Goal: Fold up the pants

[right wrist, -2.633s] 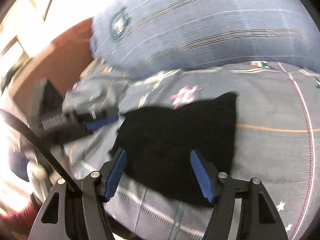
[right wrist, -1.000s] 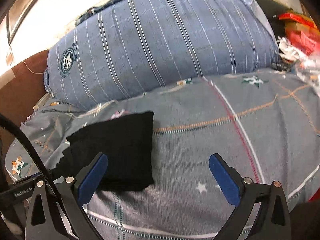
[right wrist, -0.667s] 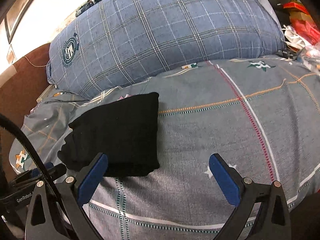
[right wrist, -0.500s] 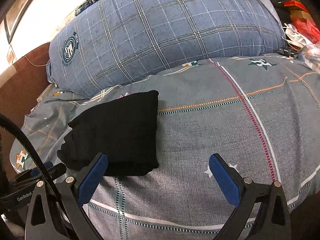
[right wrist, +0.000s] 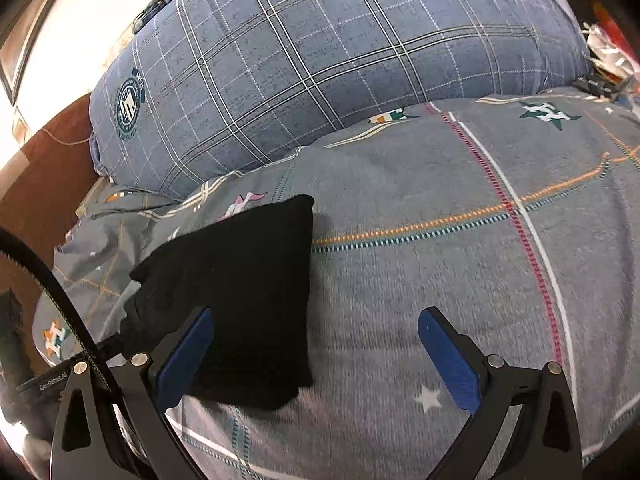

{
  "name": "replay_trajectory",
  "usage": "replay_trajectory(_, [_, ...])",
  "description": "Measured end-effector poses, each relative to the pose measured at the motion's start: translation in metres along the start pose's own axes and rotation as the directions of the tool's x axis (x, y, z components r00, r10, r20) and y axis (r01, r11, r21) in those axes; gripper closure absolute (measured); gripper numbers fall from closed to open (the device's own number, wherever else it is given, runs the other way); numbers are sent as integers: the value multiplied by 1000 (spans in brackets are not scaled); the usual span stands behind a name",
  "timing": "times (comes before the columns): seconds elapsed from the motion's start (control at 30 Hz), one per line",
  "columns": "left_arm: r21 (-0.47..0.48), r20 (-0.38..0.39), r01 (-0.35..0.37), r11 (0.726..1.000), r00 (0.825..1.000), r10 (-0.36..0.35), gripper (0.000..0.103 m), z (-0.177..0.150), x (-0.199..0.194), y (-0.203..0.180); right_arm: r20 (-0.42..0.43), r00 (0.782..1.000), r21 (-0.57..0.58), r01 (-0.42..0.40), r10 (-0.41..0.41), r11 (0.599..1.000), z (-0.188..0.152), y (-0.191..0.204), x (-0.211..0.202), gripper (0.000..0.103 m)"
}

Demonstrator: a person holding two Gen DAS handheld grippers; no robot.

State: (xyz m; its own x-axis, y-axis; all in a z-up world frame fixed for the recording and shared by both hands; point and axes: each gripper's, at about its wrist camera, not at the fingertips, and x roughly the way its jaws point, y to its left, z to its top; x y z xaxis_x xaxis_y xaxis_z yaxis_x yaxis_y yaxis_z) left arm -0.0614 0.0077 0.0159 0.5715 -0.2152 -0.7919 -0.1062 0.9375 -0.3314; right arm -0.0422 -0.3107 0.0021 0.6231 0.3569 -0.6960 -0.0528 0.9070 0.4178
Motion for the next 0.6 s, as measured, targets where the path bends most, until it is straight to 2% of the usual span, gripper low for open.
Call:
replay_trajectory(0.1, [-64,2,117,991,993,-117,35,13,5,12,-28,999,22,-46,47,999,8,-2,10,0])
replay_trajectory(0.23, [-54,-27,178,982,983,-180,35,31,20,13,-71,991,66,-107,111,992,14,-7,26,0])
replay_trajectory(0.33, [-55,-88,250,967,963,-255,35,39,40,11,-108,982,88,-145,154,986,17,-8,40,0])
replay_trajectory(0.5, [-89,-194,292,952,933,-304,33,43,81,12,-131,967,130,-202,219,971,20,-12,55,0])
replay_trajectory(0.6, [-113,-204,339,934,912,-356,27,46,88,17,-140,961,132,-222,240,966,24,-10,61,0])
